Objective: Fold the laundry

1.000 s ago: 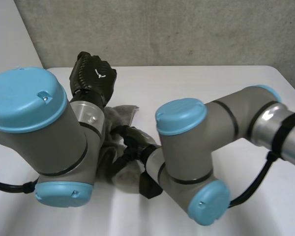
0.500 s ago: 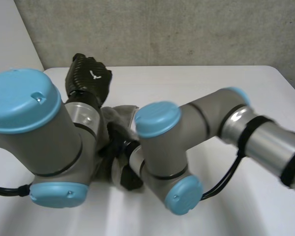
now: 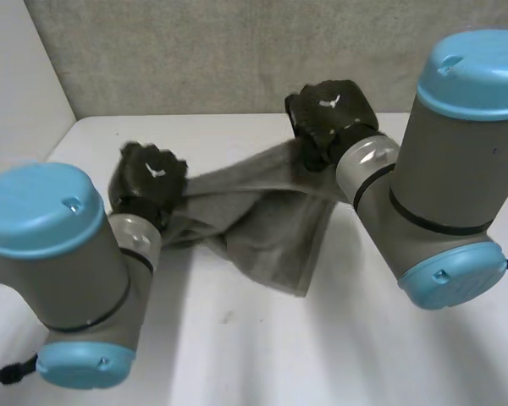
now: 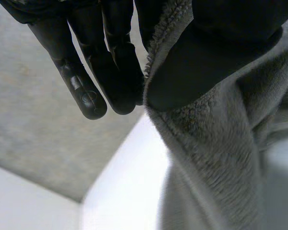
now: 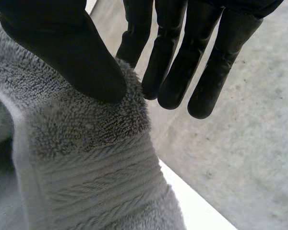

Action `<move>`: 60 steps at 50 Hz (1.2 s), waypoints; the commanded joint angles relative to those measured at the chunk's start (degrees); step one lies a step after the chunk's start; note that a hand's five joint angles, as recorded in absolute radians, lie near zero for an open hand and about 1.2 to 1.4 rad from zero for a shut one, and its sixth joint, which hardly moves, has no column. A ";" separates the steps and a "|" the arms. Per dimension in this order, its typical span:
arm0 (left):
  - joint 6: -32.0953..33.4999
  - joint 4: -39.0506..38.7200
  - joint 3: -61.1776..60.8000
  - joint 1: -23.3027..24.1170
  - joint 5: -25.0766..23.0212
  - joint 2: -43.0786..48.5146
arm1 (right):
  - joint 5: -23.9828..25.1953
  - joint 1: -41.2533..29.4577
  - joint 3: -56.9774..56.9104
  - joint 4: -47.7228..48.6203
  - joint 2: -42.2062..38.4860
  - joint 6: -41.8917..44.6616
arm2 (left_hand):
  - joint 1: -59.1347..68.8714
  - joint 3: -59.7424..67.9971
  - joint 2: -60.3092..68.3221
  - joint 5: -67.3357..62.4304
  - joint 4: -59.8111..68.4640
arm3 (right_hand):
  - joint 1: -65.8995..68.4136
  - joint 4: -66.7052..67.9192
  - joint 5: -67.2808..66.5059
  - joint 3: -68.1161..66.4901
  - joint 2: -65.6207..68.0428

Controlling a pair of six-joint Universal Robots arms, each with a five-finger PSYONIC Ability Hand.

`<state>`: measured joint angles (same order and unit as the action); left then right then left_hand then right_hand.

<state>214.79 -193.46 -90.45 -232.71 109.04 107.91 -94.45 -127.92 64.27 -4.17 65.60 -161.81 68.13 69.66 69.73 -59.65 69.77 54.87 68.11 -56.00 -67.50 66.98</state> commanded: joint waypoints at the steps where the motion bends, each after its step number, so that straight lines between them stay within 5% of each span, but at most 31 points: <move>1: -10.17 0.19 -3.33 1.38 -7.60 3.96 | -0.73 -0.40 2.61 -0.22 -5.66 10.38 | 11.87 10.34 10.27 -10.35 10.23 | 25.13 11.89 -14.00 -12.50 13.02; 11: -10.45 0.02 -3.77 0.94 -9.11 9.16 | -3.46 2.75 3.05 -0.31 -13.31 15.21 | 11.87 10.34 10.27 -10.35 10.23 | 25.13 11.89 -14.00 -12.50 13.02; 13: -10.62 0.02 -4.29 0.86 -9.28 9.25 | -3.37 3.11 3.05 -0.31 -13.13 14.95 | -10.66 -12.18 -12.26 12.18 -12.30 | 25.13 11.89 -14.00 -12.50 13.02; 14: -10.62 0.02 -4.30 0.86 -9.29 9.25 | -3.37 3.11 3.05 -0.31 -13.13 14.95 | -10.81 -12.34 -12.41 12.33 -12.46 | 25.13 11.89 -14.00 -12.50 13.02; 15: -10.62 0.02 -4.56 0.86 -9.46 8.99 | -3.45 3.29 3.05 -0.31 -12.78 14.78 | -30.13 -31.66 -31.73 31.65 -31.78 | 25.13 11.89 -14.00 -12.50 13.02; 17: -10.45 0.37 -4.82 0.86 -10.16 8.02 | -3.63 3.29 3.05 -0.31 -11.29 14.69 | -58.13 -59.66 -59.73 59.65 -59.77 | -12.92 -26.16 24.05 25.55 -25.03; 18: -10.45 0.37 -4.82 0.86 -10.16 8.02 | -3.63 3.29 3.05 -0.31 -11.29 14.69 | -58.13 -59.66 -59.73 59.65 -59.77 | -13.16 -26.40 24.29 25.79 -25.27; 19: -10.45 0.63 -4.82 0.77 -10.69 7.15 | -3.89 3.29 3.05 -0.31 -10.42 14.69 | -58.13 -59.66 -59.73 59.65 -59.77 | -30.82 -44.06 41.94 43.44 -42.92; 21: -10.45 0.81 -4.82 0.77 -11.39 5.83 | -3.98 3.29 3.05 -0.31 -9.54 14.60 | -58.13 -59.66 -59.73 59.65 -59.77 | -41.82 -55.06 52.95 54.45 -53.92; 24: -10.45 1.33 -5.44 0.59 -13.41 3.02 | -3.98 3.29 3.31 -0.48 -7.61 14.42 | -58.13 -59.66 -59.73 59.65 -59.77 | -44.28 -57.52 55.41 56.91 -56.38; 28: -10.45 2.30 -6.41 -0.38 -15.53 0.46 | -3.81 3.55 5.33 -0.57 -3.48 11.01 | -58.13 -59.66 -59.73 59.65 -59.77 | -44.45 -57.69 55.58 57.08 -56.56; 40: -10.71 3.62 -10.35 -14.15 -19.29 -7.97 | -2.05 6.45 16.94 -2.59 4.18 2.29 | -58.08 -59.61 -59.68 59.60 -59.73 | -41.26 -54.50 52.38 53.88 -53.36; 47: -12.11 4.23 -13.61 -22.95 -26.94 -9.56 | 3.92 7.59 30.98 10.29 6.29 -1.49 | -57.58 -59.11 -59.18 59.10 -59.23 | -33.03 -46.27 44.15 45.65 -45.13; 60: -16.16 4.32 -15.63 -25.42 -28.45 -9.39 | 4.02 6.45 34.78 22.89 -1.70 4.29 | -57.74 -59.27 -59.35 59.27 -59.39 | -23.10 -36.34 34.23 35.73 -35.20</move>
<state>200.11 -189.13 -105.40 -257.87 80.57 98.36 -90.12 -121.08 99.83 14.76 68.96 -162.54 10.25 9.57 9.52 -1.66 9.62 19.81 23.02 -12.38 -23.15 22.20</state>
